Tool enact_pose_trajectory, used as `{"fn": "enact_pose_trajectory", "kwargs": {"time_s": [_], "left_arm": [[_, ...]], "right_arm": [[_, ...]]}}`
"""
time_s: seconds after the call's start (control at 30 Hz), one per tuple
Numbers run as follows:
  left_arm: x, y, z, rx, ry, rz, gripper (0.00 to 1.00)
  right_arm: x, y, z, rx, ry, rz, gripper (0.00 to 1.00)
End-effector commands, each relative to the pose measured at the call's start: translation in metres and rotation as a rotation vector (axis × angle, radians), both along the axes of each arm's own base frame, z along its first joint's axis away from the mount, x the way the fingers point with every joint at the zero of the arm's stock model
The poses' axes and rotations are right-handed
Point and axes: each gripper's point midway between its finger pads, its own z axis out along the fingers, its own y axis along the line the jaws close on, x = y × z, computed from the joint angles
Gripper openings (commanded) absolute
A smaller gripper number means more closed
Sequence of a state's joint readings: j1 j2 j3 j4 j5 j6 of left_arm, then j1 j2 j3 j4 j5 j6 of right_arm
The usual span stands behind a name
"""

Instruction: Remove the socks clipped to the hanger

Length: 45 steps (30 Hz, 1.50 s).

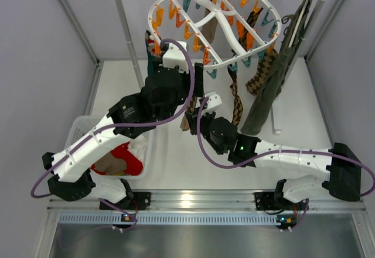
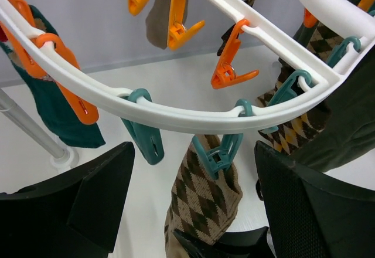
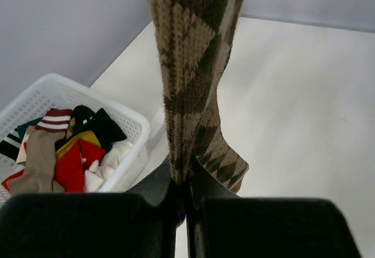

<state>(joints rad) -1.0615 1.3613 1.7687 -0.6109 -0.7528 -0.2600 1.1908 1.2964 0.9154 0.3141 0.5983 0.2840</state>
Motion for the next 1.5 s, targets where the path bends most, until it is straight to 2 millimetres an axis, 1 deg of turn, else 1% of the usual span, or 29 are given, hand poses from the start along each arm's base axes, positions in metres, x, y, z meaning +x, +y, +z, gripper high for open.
{"fn": "enact_pose_trajectory", "kwargs": {"time_s": [0.0, 0.13, 0.23, 0.3, 0.33, 0.4, 0.57, 0.7, 0.77, 0.87, 0.97, 1.13, 1.17, 1.23, 1.27, 1.3, 1.33, 1.4, 1.43, 1.47], "left_arm": [[0.0, 0.0, 0.017, -0.063, -0.037, 0.009, 0.86], [0.001, -0.007, 0.013, -0.031, -0.04, 0.023, 0.82], [0.002, -0.007, 0.012, -0.007, -0.048, 0.059, 0.79], [0.0, -0.003, 0.011, 0.028, -0.064, 0.123, 0.79], [-0.006, -0.006, 0.012, 0.032, -0.068, 0.119, 0.8], [-0.01, -0.004, 0.013, 0.021, -0.069, 0.125, 0.81], [-0.015, -0.008, 0.014, -0.005, -0.062, 0.092, 0.8], [-0.009, -0.013, 0.01, 0.021, -0.063, 0.12, 0.77], [-0.007, -0.016, 0.007, 0.023, -0.059, 0.126, 0.74], [-0.005, -0.011, 0.005, 0.03, -0.061, 0.164, 0.71], [-0.002, -0.01, 0.003, 0.029, -0.059, 0.172, 0.71], [0.011, -0.01, -0.006, 0.035, -0.044, 0.192, 0.69], [0.014, -0.011, -0.01, 0.041, -0.038, 0.194, 0.68], [0.02, -0.006, -0.013, 0.038, -0.031, 0.208, 0.69], [0.021, -0.004, -0.018, 0.031, -0.023, 0.214, 0.71], [0.02, -0.002, -0.016, 0.015, -0.019, 0.205, 0.7], [0.022, 0.001, -0.017, 0.002, -0.015, 0.21, 0.69], [0.025, 0.001, -0.018, -0.004, -0.007, 0.194, 0.63], [0.028, 0.003, -0.016, -0.009, -0.007, 0.199, 0.57], [0.029, 0.002, -0.016, -0.011, -0.008, 0.198, 0.55]], "right_arm": [[-0.004, 0.009, 0.025, 0.086, -0.02, 0.009, 0.0], [-0.003, 0.013, 0.025, 0.081, -0.02, 0.01, 0.0], [-0.003, 0.016, 0.024, 0.072, -0.018, 0.009, 0.0], [-0.003, 0.016, 0.022, 0.065, -0.017, 0.006, 0.0], [-0.003, 0.016, 0.021, 0.064, -0.016, 0.001, 0.0], [-0.002, 0.014, 0.021, 0.061, -0.016, -0.007, 0.0], [-0.002, 0.015, 0.02, 0.051, -0.017, -0.005, 0.0], [-0.003, 0.016, 0.023, 0.053, -0.017, 0.004, 0.0], [-0.004, 0.017, 0.023, 0.052, -0.017, 0.007, 0.0], [-0.005, 0.017, 0.022, 0.045, -0.018, 0.013, 0.0], [-0.008, 0.017, 0.022, 0.043, -0.025, 0.032, 0.0], [-0.01, 0.021, 0.021, 0.05, -0.031, 0.055, 0.0], [-0.011, 0.022, 0.021, 0.05, -0.031, 0.06, 0.0], [-0.013, 0.023, 0.021, 0.057, -0.03, 0.074, 0.0], [-0.013, 0.023, 0.019, 0.055, -0.032, 0.075, 0.0], [-0.014, 0.023, 0.02, 0.056, -0.034, 0.078, 0.0], [-0.014, 0.022, 0.019, 0.056, -0.035, 0.078, 0.0], [-0.014, 0.022, 0.018, 0.052, -0.035, 0.081, 0.0], [-0.014, 0.022, 0.017, 0.05, -0.035, 0.081, 0.0], [-0.014, 0.023, 0.016, 0.049, -0.032, 0.083, 0.0]]}}
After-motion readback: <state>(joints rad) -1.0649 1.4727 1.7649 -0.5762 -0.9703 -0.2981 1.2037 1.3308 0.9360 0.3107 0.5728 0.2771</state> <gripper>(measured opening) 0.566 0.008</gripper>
